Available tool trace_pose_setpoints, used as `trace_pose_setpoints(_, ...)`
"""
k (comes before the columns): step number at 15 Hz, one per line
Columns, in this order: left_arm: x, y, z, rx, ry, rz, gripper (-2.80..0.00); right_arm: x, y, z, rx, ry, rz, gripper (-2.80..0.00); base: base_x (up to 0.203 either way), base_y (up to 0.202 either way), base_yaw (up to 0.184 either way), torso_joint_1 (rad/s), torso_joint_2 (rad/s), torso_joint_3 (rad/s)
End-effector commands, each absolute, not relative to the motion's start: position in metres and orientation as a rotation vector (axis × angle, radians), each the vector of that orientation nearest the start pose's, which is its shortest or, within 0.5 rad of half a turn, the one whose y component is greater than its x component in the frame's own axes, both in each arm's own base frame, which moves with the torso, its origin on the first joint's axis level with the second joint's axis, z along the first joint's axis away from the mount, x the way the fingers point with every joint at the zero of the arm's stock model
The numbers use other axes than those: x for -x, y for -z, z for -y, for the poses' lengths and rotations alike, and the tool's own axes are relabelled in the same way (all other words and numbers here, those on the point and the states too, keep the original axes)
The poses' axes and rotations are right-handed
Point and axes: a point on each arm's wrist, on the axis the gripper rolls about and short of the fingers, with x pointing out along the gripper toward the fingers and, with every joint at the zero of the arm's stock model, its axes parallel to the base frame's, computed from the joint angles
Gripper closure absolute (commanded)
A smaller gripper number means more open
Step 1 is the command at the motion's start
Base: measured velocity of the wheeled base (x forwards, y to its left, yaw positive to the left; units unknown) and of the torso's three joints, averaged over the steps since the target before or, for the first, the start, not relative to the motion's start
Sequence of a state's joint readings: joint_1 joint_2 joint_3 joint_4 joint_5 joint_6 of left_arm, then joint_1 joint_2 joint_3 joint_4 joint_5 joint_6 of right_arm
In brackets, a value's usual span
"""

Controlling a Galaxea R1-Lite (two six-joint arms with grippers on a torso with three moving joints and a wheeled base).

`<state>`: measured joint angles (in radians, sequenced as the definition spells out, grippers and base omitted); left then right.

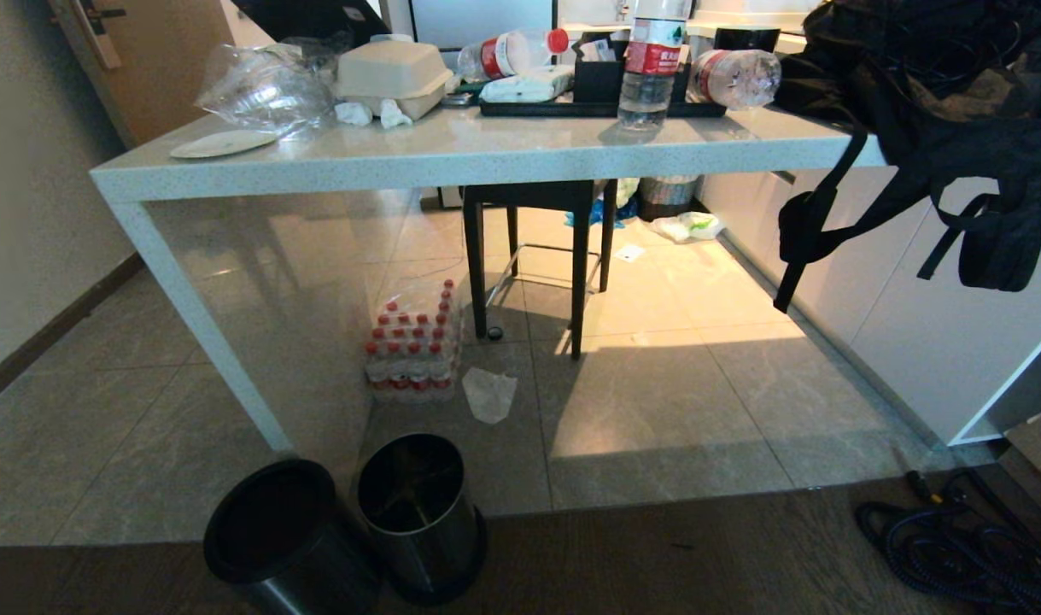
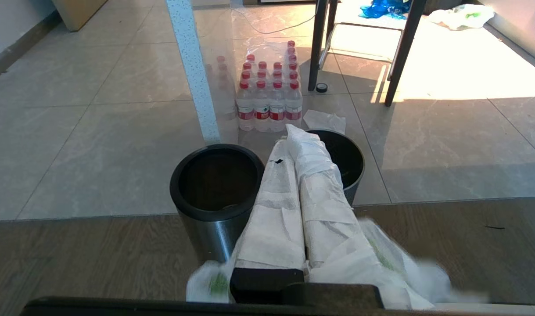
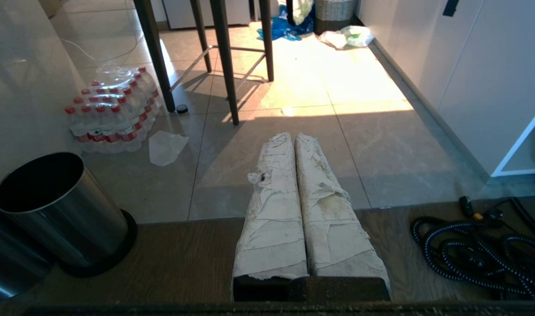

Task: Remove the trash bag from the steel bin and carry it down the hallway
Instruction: Put the trash bag at the door

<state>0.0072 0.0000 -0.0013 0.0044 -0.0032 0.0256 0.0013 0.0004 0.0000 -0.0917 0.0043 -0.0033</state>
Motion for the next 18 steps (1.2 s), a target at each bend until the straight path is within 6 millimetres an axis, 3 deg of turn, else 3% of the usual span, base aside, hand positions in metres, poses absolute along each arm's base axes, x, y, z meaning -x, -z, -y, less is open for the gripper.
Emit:
trace_pose_setpoints(1, 0.0228, -0.0752, 0.0002, -0.026, -0.005, -0.004, 0.00, 0.0203, -0.0747, -0.0001, 0.005, -0.006, 0.055, 0.00, 0.000, 0.000, 0.000, 0.000, 0.00, 0.000)
trace_pose_setpoints(7, 0.0229, -0.0754, 0.0003, -0.021, -0.003, -0.002, 0.00, 0.0203, -0.0747, -0.0001, 0.003, -0.006, 0.055, 0.00, 0.000, 0.015, -0.002, 0.000, 0.00, 0.000)
trace_pose_setpoints(18, 0.0229, -0.0756, 0.0003, -0.021, -0.003, -0.002, 0.00, 0.0203, -0.0747, -0.0001, 0.005, -0.006, 0.056, 0.00, 0.000, 0.191, -0.001, 0.002, 0.00, 0.002)
